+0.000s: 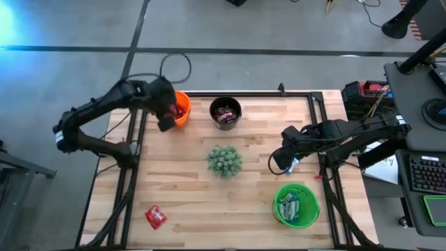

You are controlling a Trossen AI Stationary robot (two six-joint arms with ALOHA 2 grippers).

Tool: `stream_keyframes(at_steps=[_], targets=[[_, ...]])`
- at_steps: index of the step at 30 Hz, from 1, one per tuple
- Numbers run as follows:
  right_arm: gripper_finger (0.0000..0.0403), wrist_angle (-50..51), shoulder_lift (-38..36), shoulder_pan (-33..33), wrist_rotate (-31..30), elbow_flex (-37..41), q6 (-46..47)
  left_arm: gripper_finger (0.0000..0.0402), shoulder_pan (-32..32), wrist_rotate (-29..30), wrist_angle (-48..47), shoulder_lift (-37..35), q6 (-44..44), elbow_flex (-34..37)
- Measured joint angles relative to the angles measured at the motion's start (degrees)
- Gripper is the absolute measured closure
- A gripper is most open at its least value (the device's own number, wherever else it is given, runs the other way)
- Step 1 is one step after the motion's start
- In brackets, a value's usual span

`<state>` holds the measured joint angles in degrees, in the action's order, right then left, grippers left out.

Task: Sort candy
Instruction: Put the red candy into the orange bucket, then put the blue chocolate into the green bucket

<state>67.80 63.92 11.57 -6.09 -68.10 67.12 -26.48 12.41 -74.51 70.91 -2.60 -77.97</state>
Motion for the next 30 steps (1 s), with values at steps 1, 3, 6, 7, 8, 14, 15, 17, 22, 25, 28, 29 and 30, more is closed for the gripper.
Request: stream_keyframes(at_steps=[1, 3, 6, 7, 8, 14, 15, 17, 22, 25, 28, 29, 30], targets=[[0.0225, -0.01, 0.0, 0.0, -0.02, 0.0, -0.24, 0.0401, -1.93, -0.97, 0.7, 0.15, -1.08, 0.0], [0.0225, -0.01, 0.0, 0.0, -0.02, 0.0, -0.27, 0.0401, -5.38, -4.05, 2.17, 0.7, -2.73, 0.0], [0.0225, -0.01, 0.0, -0.3, -0.51, 0.0, -1.02, 0.0401, -9.0, -7.48, 3.56, 1.95, -5.47, 0.01], [0.0225, -0.01, 0.0, -0.5, -1.03, 0.0, -1.35, 0.0401, -9.79, -7.89, 3.84, 2.47, -6.47, 0.02], [0.0225, -0.02, 0.0, -0.79, -1.69, 0.0, -1.75, 0.0401, -10.46, -8.37, 4.05, 3.03, -7.43, 0.02], [0.0225, -0.05, -0.04, -3.06, -3.08, 0.0, -2.95, 0.0378, -13.2, -8.13, 5.06, 7.09, -9.39, -0.83], [0.0225, -0.05, -0.04, -3.37, -3.08, 0.0, -3.46, 0.0368, -13.48, -7.19, 5.04, 7.9, -9.38, -1.51], [0.0225, -0.07, -0.04, -3.94, -3.08, 0.0, -4.23, 0.0345, -14.11, -5.07, 4.86, 9.57, -9.41, -3.28], [0.0225, 0.1, -0.07, -5.3, -3.07, 0.0, -7.46, 0.0286, -14.42, -3.34, 2.25, 13.78, -10.96, -8.68], [0.0225, 1.64, -0.07, -6.6, -3.04, 0.0, -9.51, 0.0261, -14.41, -3.42, -1.54, 15.96, -12.43, -11.14], [0.0225, 4.48, -0.15, -8.45, -3.04, 0.0, -11.77, 0.0249, -14.43, -3.61, -3.57, 16.83, -13.41, -11.67], [0.0225, 5.8, -0.17, -9.2, -3.04, 0.0, -12.79, 0.0248, -14.43, -3.92, -3.46, 16.83, -13.43, -11.56], [0.0225, 7.41, -0.17, -9.93, -2.98, 0.0, -13.29, 0.0247, -14.47, -3.97, -3.34, 16.74, -13.46, -11.25]])
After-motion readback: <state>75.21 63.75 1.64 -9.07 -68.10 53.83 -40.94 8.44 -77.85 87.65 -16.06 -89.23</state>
